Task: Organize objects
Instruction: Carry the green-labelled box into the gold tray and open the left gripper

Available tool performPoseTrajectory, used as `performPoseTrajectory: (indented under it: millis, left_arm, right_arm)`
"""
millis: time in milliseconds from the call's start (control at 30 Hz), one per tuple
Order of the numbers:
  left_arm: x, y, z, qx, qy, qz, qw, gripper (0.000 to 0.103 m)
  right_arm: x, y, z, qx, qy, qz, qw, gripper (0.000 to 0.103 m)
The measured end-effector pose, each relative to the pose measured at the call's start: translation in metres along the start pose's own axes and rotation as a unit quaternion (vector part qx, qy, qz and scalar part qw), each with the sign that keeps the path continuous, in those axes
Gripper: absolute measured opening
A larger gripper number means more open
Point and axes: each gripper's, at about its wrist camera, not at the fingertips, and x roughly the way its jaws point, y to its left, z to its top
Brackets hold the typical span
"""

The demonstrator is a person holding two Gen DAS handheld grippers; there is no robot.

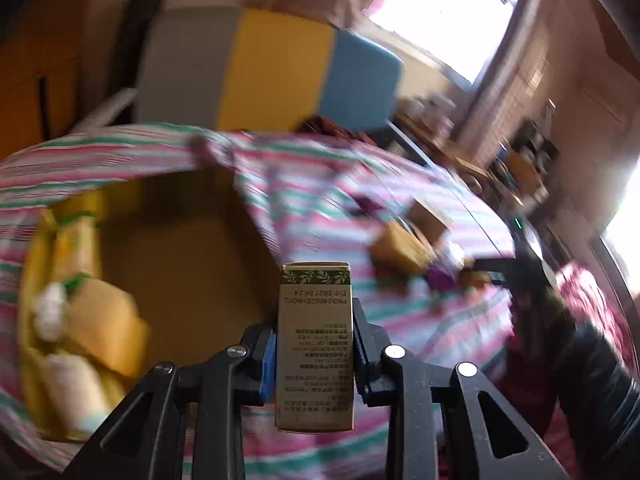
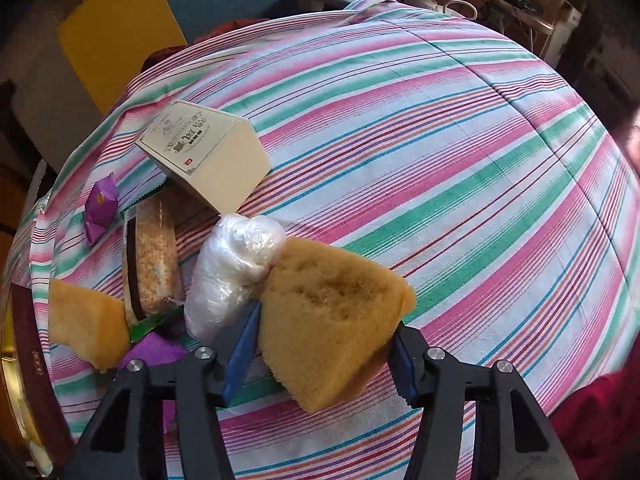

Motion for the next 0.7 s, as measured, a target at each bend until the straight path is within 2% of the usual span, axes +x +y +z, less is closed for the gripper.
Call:
performPoseTrajectory:
  millis: [167,233,367,433,500,600,667,700]
  left_arm:
    - [-0.017,0.07,0.031,-0.067,-0.027,0.058,0.9957,0.029]
    - [-0.016,0.095,0.041,-0.096,-0.028,0.064,0.9928,0.029]
    - [-0.003,0.128,0.06,-0.122,-0.022,0.086,0.9885,0.029]
    - [0.016,0.145,0.067,-0.137,0.0,0.085,0.9869,0.03]
    - [0.032,0.156,0.069,-0.153,0.012,0.1,0.983,0.029]
    - [0.065,0.17,0.07,-0.156,0.043,0.127,0.9787,0.029]
    - [0.082,0.174,0.068,-0.143,0.062,0.129,0.9793,0.029]
    - [0.09,0.176,0.066,-0.138,0.072,0.143,0.9775,0.029]
  right_arm:
    - [0.001,0.006,0.001,-0.009,-0.003,-0.005,1.0,0.059]
    - [0.003,0.009,0.003,-0.01,-0.003,-0.007,1.0,0.059]
    - [0.003,0.01,0.003,-0.015,-0.004,-0.01,1.0,0.059]
    - [0.003,0.011,0.003,-0.016,-0.004,-0.011,1.0,0.059]
    - [0.001,0.01,0.001,-0.016,-0.004,-0.011,1.0,0.059]
    - [0.002,0.01,0.001,-0.016,-0.004,-0.011,1.0,0.059]
    - [0.001,0.009,0.0,-0.018,-0.004,-0.012,1.0,0.059]
    - [0.0,0.009,0.0,-0.018,-0.005,-0.012,1.0,0.059]
